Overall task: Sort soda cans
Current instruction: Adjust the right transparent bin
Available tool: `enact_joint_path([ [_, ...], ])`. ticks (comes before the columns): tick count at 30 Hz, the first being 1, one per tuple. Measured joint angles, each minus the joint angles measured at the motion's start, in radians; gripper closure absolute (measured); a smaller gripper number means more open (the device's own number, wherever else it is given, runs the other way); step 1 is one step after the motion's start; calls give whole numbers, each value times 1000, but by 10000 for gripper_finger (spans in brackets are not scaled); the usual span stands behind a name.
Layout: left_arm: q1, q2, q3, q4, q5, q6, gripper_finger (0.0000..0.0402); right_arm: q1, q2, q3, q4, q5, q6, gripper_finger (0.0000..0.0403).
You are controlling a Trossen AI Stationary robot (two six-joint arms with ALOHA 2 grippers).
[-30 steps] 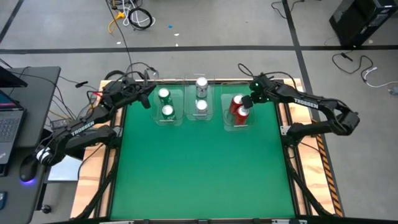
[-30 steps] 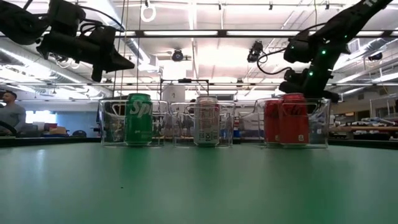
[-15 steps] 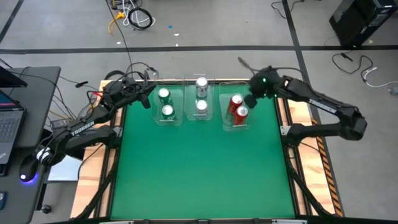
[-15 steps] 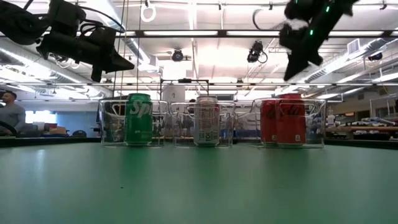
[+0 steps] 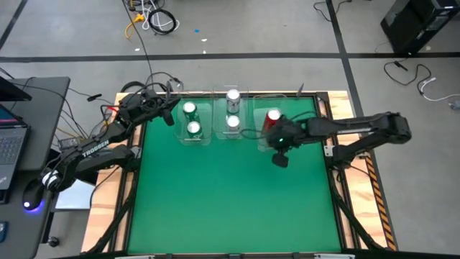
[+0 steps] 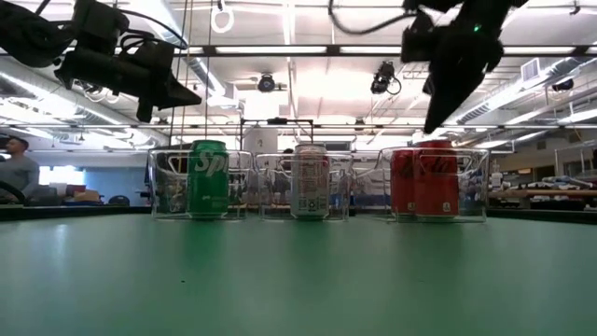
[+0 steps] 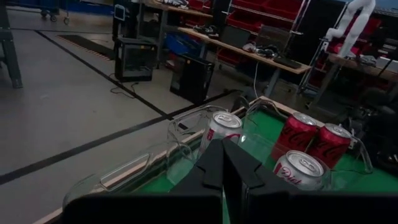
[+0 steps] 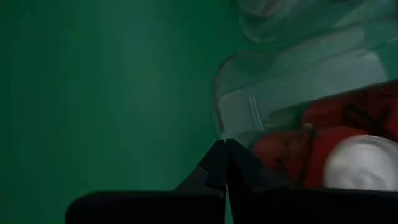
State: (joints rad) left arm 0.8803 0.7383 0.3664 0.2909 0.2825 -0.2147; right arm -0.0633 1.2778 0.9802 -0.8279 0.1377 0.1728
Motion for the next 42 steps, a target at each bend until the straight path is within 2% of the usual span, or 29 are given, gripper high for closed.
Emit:
enact_joint_path([
  [8, 0, 0, 0, -14, 0, 1, 402, -12, 169, 0, 96, 32, -14, 403],
  [16, -6, 0, 0, -35, 0, 4, 402, -106, 199, 0, 157, 122, -86, 403],
  [21, -26, 0, 0, -35, -1, 9, 402, -158, 203, -1, 252, 106, -167, 403],
  [26, -52, 0, 0, -35, 0, 29, 402, -186, 205, -1, 350, 44, -248, 403],
  [34, -140, -1, 51, -70, 16, 91, 402, -145, 75, -12, 457, 31, -296, 403],
  [38, -190, -2, 62, -81, 17, 133, 402, -142, -3, -86, 428, 21, -225, 403],
  [42, -218, -2, 62, -81, 16, 134, 402, -151, -103, -156, 335, 190, -102, 403],
])
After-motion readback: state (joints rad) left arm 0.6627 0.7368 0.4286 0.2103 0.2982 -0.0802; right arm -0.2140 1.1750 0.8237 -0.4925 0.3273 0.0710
